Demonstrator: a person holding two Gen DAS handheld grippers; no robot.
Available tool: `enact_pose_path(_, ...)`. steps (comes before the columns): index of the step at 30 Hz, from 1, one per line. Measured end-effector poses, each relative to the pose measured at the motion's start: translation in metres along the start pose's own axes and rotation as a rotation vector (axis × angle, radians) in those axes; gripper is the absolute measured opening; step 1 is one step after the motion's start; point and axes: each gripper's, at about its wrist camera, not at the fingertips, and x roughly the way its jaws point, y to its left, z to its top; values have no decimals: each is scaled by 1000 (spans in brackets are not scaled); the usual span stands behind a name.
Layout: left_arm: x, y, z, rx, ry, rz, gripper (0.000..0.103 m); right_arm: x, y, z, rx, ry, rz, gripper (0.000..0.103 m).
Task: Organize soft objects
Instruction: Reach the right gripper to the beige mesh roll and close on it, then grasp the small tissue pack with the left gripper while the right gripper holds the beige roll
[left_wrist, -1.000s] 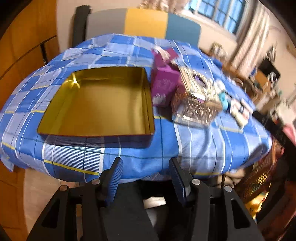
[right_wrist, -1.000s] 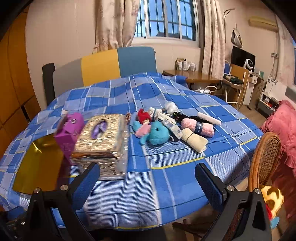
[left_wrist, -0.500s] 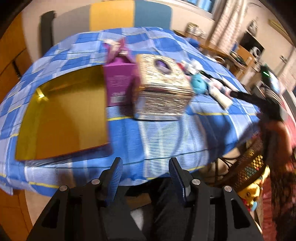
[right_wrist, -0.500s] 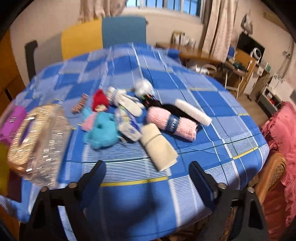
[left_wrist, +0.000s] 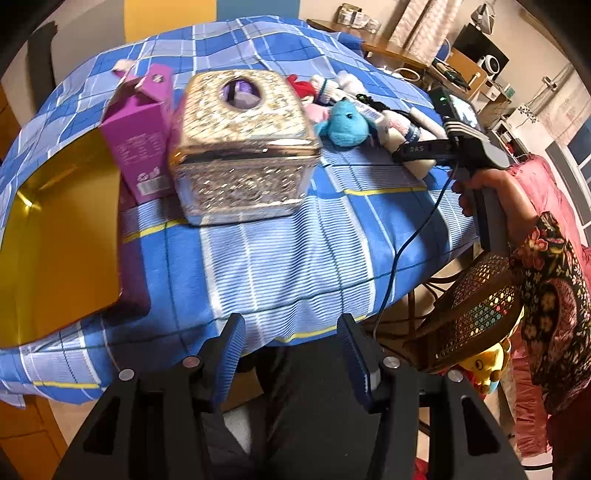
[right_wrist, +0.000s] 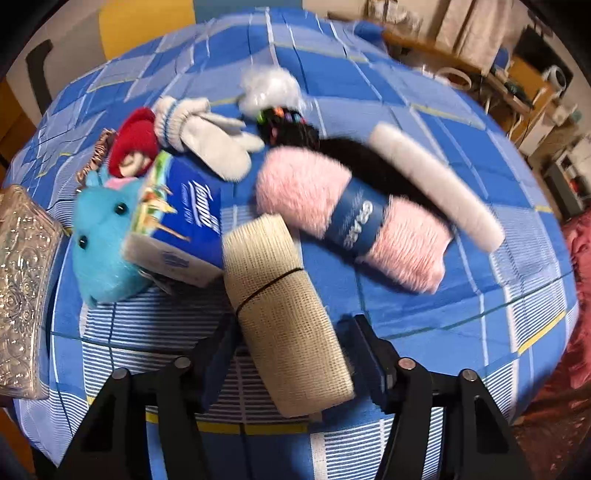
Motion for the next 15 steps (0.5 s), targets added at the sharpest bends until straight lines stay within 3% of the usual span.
enact_pose_path(6, 6, -21, 31, 0, -27, -65, 52, -11, -2, -4, 24, -31, 52, 41)
enact_pose_path(11, 20, -49, 64, 50, -13, -82, 52, -31, -11, -8, 88, -106, 161, 40)
enact_pose_path(15, 35, -66, 90, 50, -26, -95, 52, -53, -22, -9, 149, -205, 201, 40)
